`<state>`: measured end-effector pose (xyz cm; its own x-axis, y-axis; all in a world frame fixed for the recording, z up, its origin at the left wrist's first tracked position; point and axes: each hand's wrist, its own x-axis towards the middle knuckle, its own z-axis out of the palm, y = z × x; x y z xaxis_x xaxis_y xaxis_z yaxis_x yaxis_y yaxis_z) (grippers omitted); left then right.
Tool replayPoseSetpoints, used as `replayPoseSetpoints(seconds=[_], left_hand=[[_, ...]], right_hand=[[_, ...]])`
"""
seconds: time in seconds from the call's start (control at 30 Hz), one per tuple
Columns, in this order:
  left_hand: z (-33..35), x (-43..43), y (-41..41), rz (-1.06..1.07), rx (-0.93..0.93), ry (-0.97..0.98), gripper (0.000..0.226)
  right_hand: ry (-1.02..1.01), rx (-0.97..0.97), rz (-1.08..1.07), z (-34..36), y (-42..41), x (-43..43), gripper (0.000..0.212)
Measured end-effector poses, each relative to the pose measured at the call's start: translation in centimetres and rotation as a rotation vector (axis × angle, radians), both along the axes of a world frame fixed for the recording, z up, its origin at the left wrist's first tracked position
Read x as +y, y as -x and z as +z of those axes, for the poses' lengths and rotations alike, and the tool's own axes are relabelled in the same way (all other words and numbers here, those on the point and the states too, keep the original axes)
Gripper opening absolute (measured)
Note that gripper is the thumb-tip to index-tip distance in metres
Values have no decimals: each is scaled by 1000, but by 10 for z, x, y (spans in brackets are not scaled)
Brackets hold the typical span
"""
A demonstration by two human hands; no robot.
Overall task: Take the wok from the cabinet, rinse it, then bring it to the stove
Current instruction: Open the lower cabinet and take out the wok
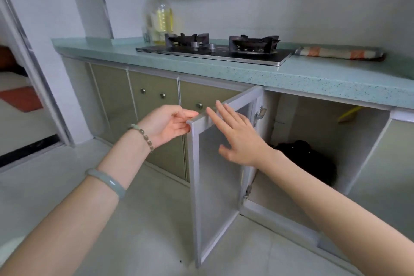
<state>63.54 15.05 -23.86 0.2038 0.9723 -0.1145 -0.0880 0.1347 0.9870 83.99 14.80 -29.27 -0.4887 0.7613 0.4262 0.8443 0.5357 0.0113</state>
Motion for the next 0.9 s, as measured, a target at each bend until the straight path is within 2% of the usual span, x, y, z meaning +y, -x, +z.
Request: replayPoseSetpoints(seconds=[0.07, 0.1, 0.2, 0.23, 0.47, 0.57, 0.7, 0.77, 0.9], left_hand=[[-3, -5, -7, -25, 80, -93, 29], [-6, -8, -10, -17, 192, -188, 27], [-23, -11, -15, 97, 730, -603, 37], [-28, -13, -14, 153, 857, -716, 38], [-57, -13, -24, 388, 1288, -1080, 40], [-66, -14, -31, 543, 1372, -1173, 35], [-76, -19, -49, 658, 1527, -1209, 52], [-87, -18, -74, 562, 1540, -1340, 52], [-117, 1, -156, 192, 1497, -1535, 55]], right_hand=[[-8, -36, -24, 2, 5, 12, 96], [-15, -47, -32, 2, 7, 18, 97], [-57, -116, -47, 1, 11, 28, 100], [-68, -125, -39, 1, 13, 30, 101], [-117, -104, 18, -3, 5, 31, 101], [-95, -76, -50, -15, -11, 25, 102], [-122, -221, -222, -50, -77, 11, 100], [-114, -319, -319, -65, -118, 0, 98], [-34, -474, -515, -73, -196, -20, 88]])
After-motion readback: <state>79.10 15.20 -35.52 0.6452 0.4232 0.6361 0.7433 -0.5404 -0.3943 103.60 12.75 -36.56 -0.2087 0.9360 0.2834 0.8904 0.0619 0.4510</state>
